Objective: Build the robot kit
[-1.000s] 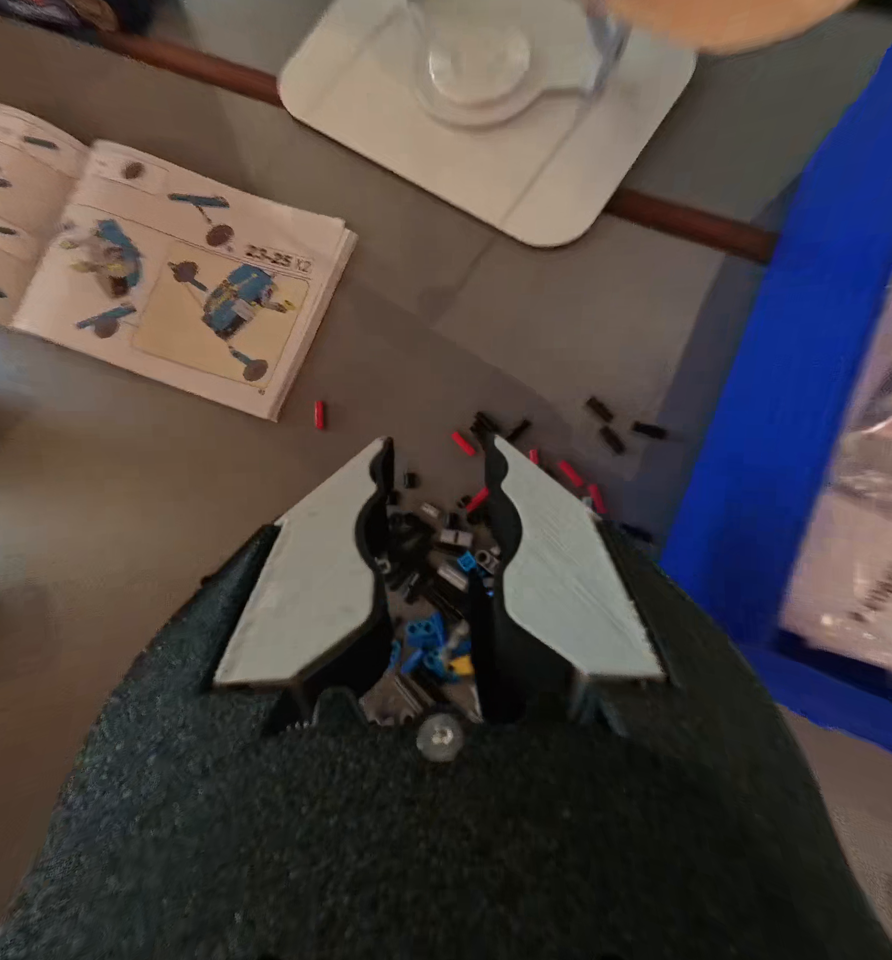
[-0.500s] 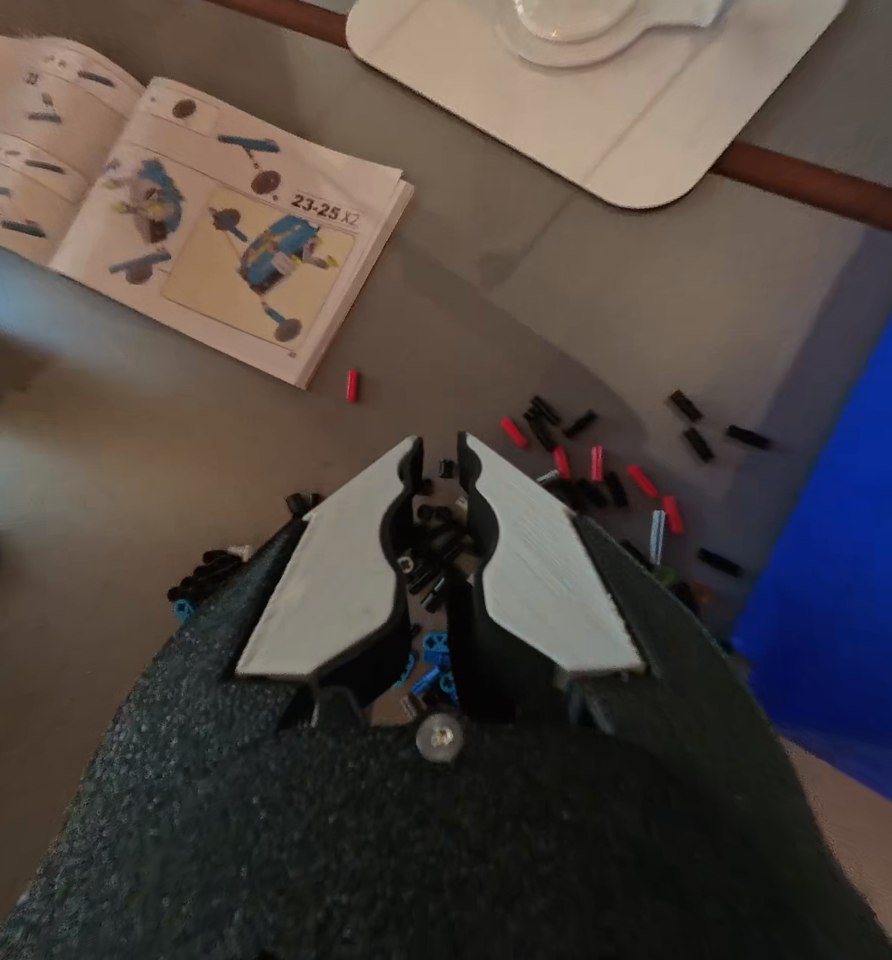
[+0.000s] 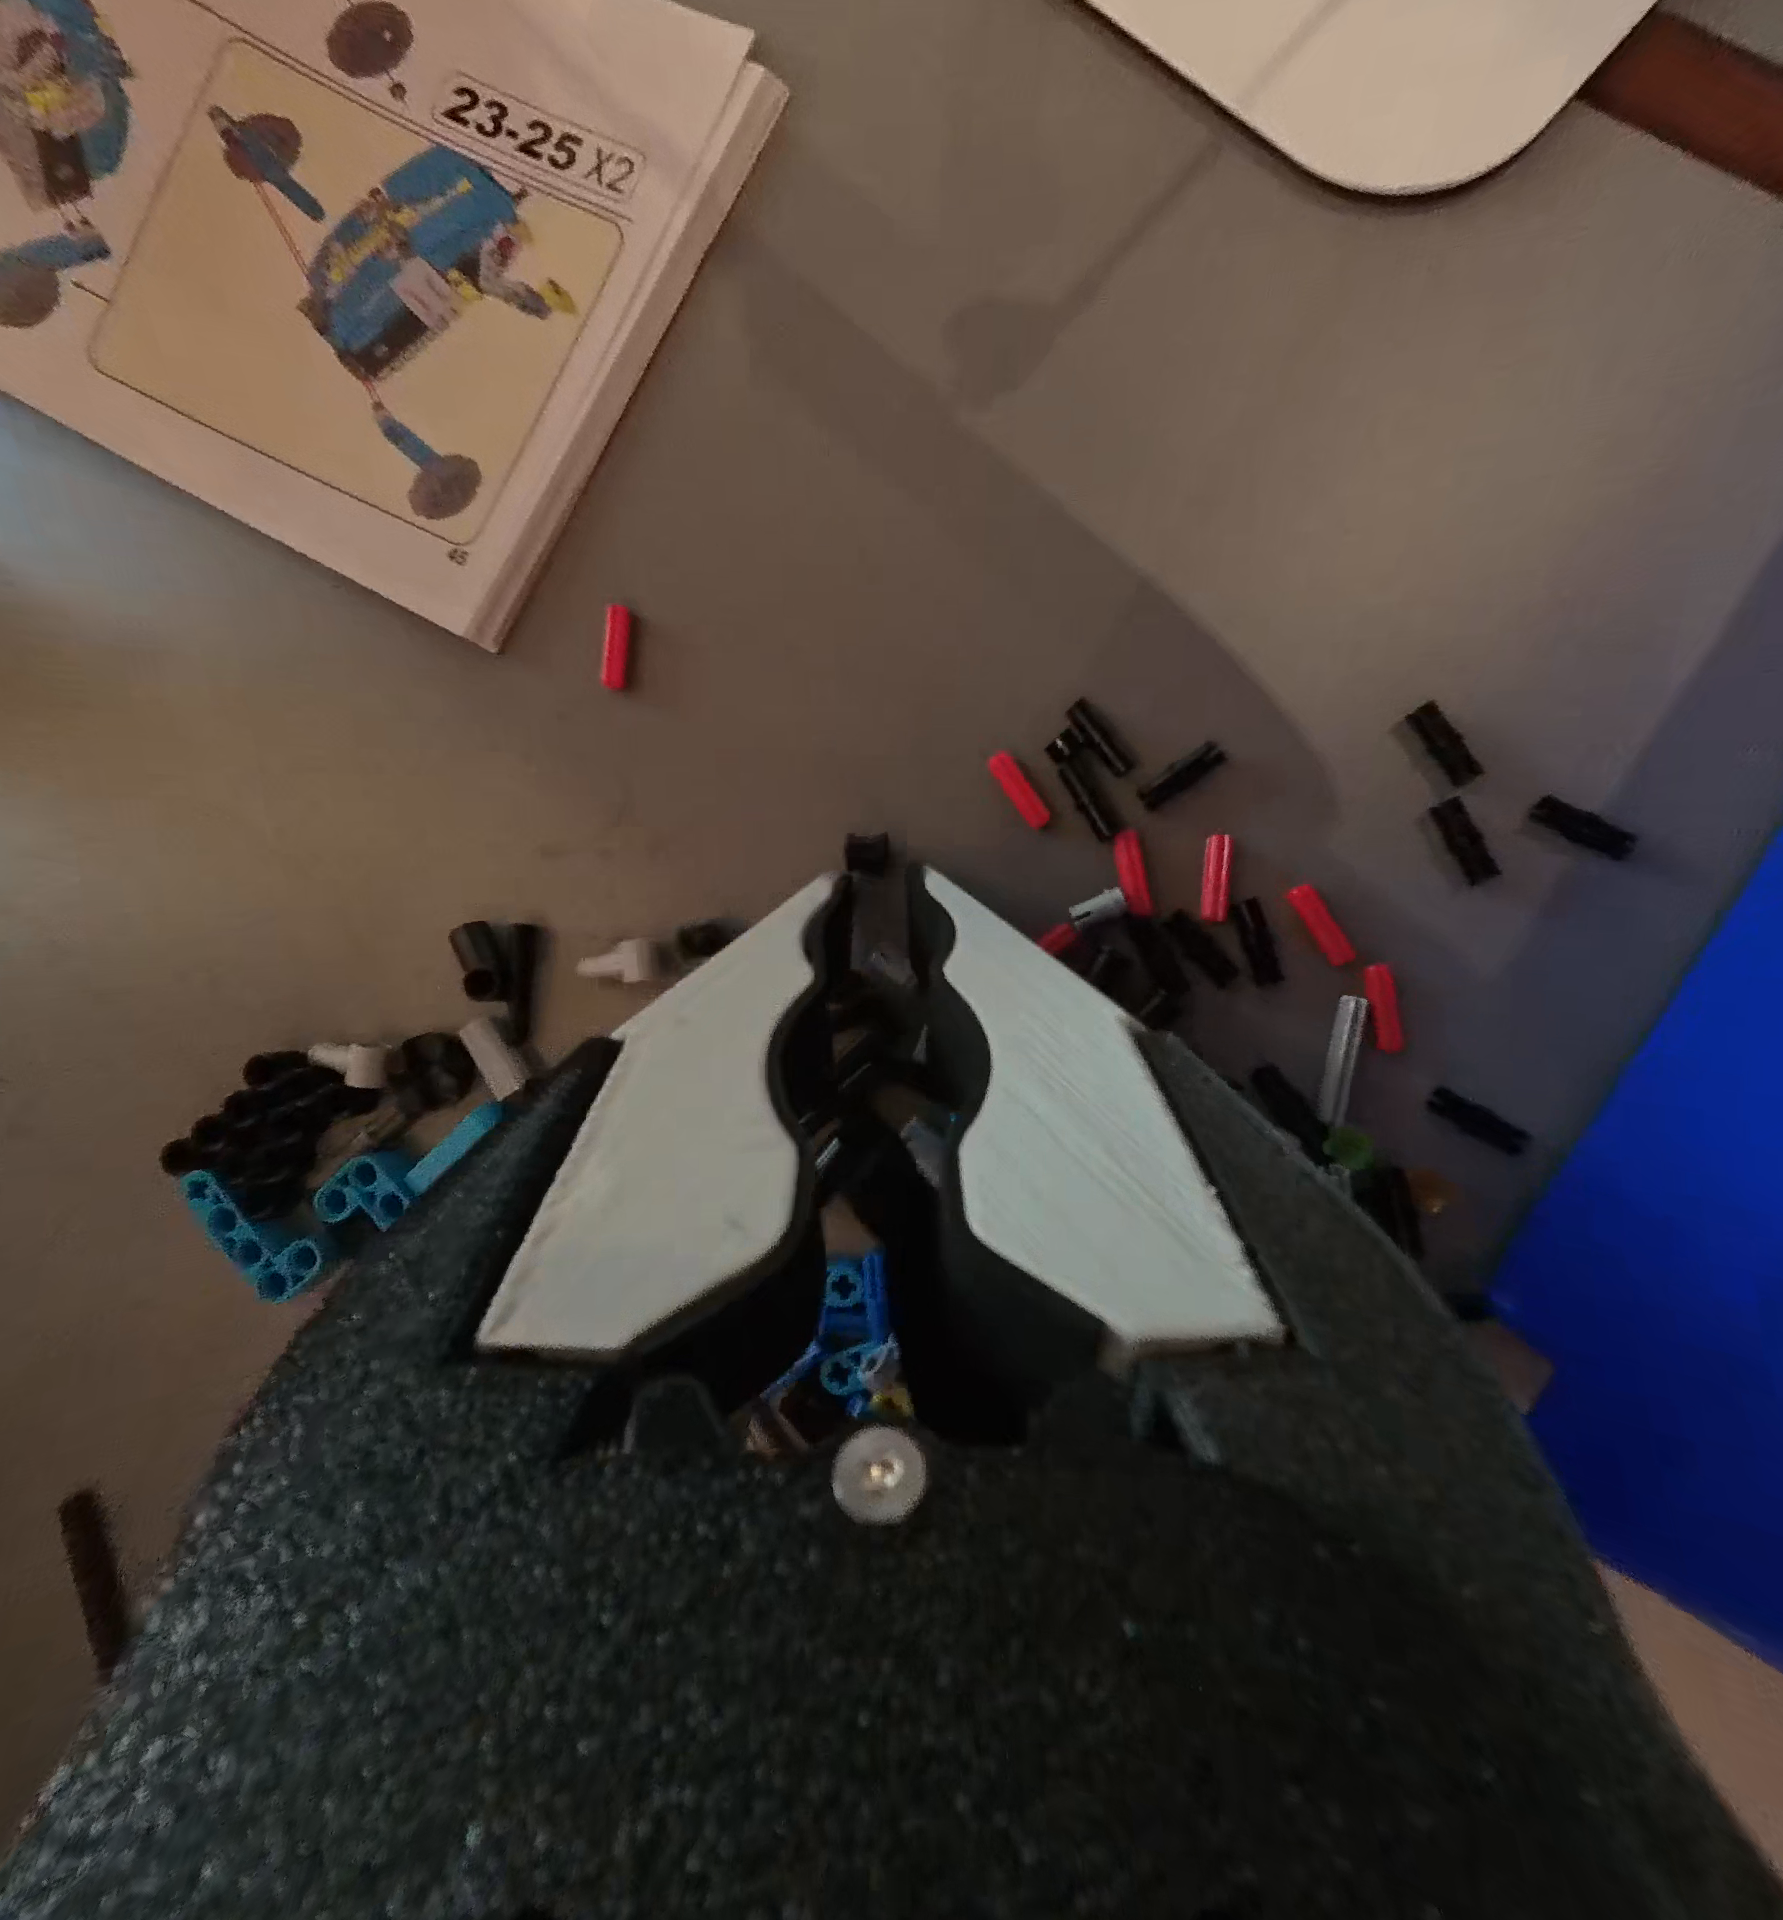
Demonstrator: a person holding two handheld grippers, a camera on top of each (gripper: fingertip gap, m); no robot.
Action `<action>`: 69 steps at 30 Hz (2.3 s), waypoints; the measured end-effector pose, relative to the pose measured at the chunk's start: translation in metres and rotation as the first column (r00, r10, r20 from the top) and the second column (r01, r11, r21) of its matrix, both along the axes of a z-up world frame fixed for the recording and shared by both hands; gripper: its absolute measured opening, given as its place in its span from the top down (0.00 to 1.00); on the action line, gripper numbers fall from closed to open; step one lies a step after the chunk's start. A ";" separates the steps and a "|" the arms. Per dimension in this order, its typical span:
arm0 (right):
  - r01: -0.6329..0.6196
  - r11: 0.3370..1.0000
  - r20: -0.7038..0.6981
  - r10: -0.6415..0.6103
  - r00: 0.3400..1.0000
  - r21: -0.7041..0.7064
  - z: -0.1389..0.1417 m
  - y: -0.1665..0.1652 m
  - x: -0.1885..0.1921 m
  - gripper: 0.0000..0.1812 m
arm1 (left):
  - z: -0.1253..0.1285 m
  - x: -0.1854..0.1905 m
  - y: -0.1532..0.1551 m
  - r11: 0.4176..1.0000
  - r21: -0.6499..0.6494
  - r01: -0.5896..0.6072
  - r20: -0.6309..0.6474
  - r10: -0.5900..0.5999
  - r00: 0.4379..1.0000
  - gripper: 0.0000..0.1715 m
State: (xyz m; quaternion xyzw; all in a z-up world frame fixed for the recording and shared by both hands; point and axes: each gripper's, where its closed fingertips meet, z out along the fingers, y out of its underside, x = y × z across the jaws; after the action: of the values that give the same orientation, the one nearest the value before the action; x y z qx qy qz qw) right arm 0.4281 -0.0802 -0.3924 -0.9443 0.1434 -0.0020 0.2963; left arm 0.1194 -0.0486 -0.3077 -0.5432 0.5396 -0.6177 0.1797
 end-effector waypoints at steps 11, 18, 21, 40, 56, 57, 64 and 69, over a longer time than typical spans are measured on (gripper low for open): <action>-0.008 0.998 0.073 0.004 0.997 0.056 0.014 0.008 0.007 0.89 | 0.001 0.000 0.003 1.000 -0.030 -0.003 -0.003 0.003 1.000 0.87; -0.031 0.999 0.058 0.029 0.998 0.030 0.000 0.021 0.006 0.92 | 0.000 -0.001 0.002 1.000 -0.027 -0.002 -0.004 0.002 1.000 0.87; -0.050 0.998 0.070 0.048 0.996 0.027 0.002 0.023 0.005 0.96 | 0.000 -0.001 0.002 1.000 -0.024 -0.003 -0.004 0.003 1.000 0.87; -0.570 0.812 -0.085 0.581 0.809 0.123 0.002 0.006 -0.251 0.93 | -0.004 0.001 0.006 1.000 -0.012 -0.022 -0.025 0.021 0.999 0.87; -0.137 0.990 0.108 0.133 0.985 0.023 0.010 -0.009 -0.028 0.91 | -0.005 0.002 0.008 0.999 -0.041 -0.022 -0.036 0.021 0.999 0.87; -0.139 0.990 0.116 0.136 0.984 0.020 0.010 -0.008 -0.027 0.91 | -0.005 0.002 0.009 0.999 -0.049 -0.024 -0.037 0.022 0.999 0.87; -0.140 0.990 0.111 0.137 0.984 0.014 0.010 -0.006 -0.025 0.91 | -0.005 0.002 0.009 0.997 -0.068 -0.021 -0.038 0.018 0.999 0.87; -0.170 0.985 0.110 0.174 0.979 -0.042 0.002 -0.006 -0.033 0.92 | -0.005 0.002 0.009 0.997 -0.071 -0.021 -0.038 0.019 0.999 0.87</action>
State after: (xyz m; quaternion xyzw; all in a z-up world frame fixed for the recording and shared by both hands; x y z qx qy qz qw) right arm 0.3954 -0.0861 -0.3904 -0.9561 0.0441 -0.0323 0.2879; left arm 0.1210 -0.0392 -0.3128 -0.5661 0.5151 -0.6243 0.1563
